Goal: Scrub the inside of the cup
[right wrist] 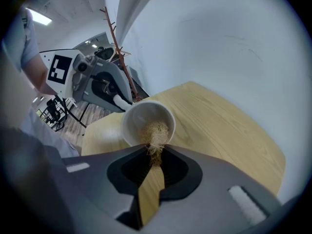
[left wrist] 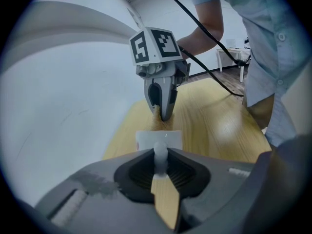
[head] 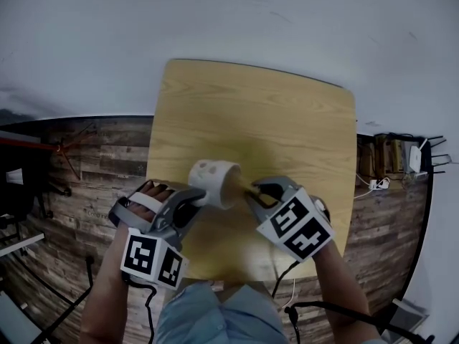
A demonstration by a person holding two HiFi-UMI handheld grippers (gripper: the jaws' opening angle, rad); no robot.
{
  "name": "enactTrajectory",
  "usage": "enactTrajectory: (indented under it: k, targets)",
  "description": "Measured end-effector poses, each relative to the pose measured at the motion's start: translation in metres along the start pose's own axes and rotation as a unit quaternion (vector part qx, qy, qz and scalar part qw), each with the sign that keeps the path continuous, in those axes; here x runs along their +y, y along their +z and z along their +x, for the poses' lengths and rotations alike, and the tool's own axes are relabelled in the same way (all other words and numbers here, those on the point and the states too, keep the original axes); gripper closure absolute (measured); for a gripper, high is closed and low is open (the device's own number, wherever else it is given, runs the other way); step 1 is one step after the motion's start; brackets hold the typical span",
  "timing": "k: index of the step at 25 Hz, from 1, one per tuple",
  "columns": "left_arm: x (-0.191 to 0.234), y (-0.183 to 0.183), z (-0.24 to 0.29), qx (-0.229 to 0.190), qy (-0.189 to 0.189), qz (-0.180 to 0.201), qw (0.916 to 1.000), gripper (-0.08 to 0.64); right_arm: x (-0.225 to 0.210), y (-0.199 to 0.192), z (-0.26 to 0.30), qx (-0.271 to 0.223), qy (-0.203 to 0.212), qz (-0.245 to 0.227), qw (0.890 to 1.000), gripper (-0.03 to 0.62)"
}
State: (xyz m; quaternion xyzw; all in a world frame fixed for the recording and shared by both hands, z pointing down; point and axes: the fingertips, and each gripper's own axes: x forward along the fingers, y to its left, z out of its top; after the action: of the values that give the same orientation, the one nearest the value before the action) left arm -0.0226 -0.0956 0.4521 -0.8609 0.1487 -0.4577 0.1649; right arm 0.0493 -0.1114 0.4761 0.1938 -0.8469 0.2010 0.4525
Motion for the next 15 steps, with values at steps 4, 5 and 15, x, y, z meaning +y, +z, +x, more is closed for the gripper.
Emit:
enactTrajectory:
  k: [4, 5, 15]
  targets:
    - [0.000, 0.000, 0.002, 0.004, 0.001, 0.002, 1.0000, 0.488, 0.014, -0.008, 0.001, 0.009, 0.010, 0.008, 1.000, 0.543]
    - [0.000, 0.000, 0.002, 0.005, 0.000, 0.004, 1.0000, 0.487, 0.019, -0.008, 0.001, 0.009, 0.014, 0.010, 1.000, 0.543]
    - [-0.006, 0.003, 0.004, 0.011, -0.015, 0.031, 0.9993, 0.486, 0.034, 0.023, -0.015, -0.033, 0.043, 0.011, 0.998, 0.543]
